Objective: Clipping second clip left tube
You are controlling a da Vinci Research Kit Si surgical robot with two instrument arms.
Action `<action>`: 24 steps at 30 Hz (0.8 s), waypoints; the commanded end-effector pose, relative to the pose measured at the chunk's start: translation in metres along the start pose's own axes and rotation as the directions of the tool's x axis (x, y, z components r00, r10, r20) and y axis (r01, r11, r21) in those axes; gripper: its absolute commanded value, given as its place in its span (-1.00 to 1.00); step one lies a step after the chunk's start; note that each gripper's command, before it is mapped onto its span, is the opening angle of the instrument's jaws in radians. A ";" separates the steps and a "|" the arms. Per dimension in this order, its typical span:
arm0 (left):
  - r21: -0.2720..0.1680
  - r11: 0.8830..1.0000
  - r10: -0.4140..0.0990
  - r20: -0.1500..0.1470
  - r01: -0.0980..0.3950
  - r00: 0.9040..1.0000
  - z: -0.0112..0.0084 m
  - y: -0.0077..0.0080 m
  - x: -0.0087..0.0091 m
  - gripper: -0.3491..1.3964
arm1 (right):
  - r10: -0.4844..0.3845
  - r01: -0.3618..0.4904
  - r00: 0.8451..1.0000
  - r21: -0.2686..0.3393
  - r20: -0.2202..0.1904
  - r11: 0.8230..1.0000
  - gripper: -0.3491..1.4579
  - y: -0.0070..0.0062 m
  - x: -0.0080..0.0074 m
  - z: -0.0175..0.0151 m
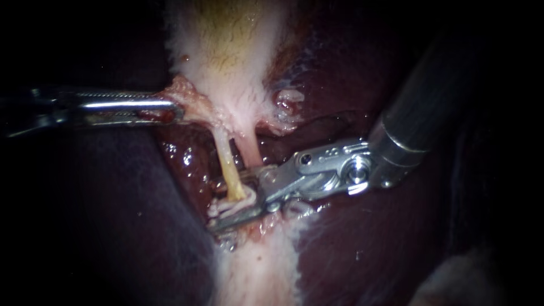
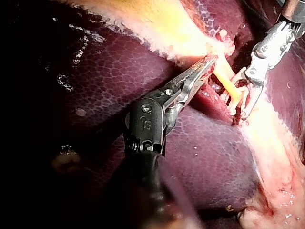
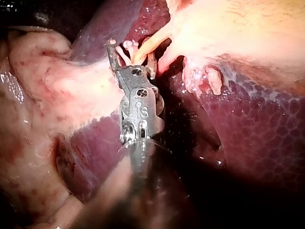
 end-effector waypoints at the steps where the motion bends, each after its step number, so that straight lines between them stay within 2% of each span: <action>1: 0.000 1.000 0.000 0.000 0.000 1.000 0.0000 0.0000 0.0000 -1.00 | 0.004 -0.004 1.000 0.007 -0.004 1.000 -0.06 -0.0002 0.0002 0.0000; 7: 0.000 1.000 0.000 0.000 0.000 1.000 0.0000 0.0000 0.0000 -1.00 | 0.005 -0.004 0.999 0.024 -0.049 1.000 -0.06 -0.0013 0.0011 -0.0004; 12: -0.001 1.000 0.000 0.000 0.000 1.000 -0.0001 -0.0001 0.0000 -1.00 | 0.013 -0.008 0.996 0.056 -0.086 0.998 -0.06 -0.0033 0.0024 -0.0005; 18: -0.001 1.000 0.000 0.001 0.000 1.000 -0.0001 -0.0001 0.0000 -1.00 | 0.001 0.010 0.997 0.137 -0.083 0.990 -0.09 -0.0060 0.0035 0.0001; 22: -0.001 1.000 0.000 0.001 0.000 1.000 -0.0001 -0.0002 -0.0001 -1.00 | -0.005 0.019 0.997 0.184 -0.077 0.983 -0.11 -0.0066 0.0039 0.0004; 24: -0.001 1.000 0.000 0.001 0.000 1.000 -0.0001 -0.0002 -0.0001 -1.00 | -0.004 0.018 0.997 0.181 -0.078 0.983 -0.12 -0.0066 0.0039 0.0003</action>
